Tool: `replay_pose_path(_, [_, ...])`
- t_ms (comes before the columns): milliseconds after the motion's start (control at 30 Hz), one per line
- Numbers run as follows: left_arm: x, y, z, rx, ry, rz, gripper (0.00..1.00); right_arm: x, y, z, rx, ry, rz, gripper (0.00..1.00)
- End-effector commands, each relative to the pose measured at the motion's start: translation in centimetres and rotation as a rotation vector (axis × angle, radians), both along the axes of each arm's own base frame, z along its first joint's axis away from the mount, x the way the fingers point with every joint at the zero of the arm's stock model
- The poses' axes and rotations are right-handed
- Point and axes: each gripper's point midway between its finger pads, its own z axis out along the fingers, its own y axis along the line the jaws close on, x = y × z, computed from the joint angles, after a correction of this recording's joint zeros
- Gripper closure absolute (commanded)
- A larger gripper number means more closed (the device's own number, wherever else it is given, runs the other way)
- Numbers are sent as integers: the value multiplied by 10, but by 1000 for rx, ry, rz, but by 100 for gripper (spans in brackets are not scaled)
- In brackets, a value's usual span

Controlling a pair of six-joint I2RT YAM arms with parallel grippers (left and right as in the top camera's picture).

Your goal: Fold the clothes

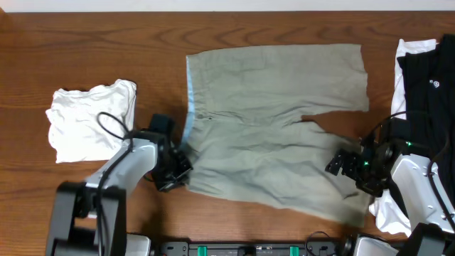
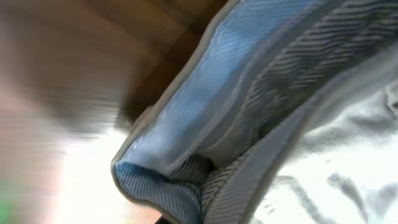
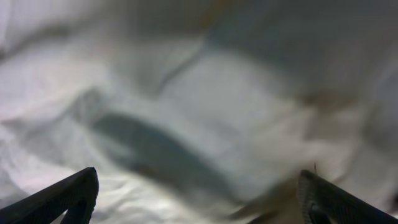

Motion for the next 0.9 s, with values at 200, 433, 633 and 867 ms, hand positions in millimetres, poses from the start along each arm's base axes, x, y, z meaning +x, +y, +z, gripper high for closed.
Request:
replay_pose_path(200, [24,53,23,162,-169,109,94,-11,7,14,43,64,-6,1])
replay_pose_path(433, [27,53,23,161,-181,110,93,-15,-3,2,-14,95,-116,1])
replay_pose_path(633, [27,53,23,161,-179,110,93,9,-21,-2,-103,9,-149,1])
replay_pose_path(867, [27,51,23,149,-179,111,93,12,-24,-24,-115,3,-150,21])
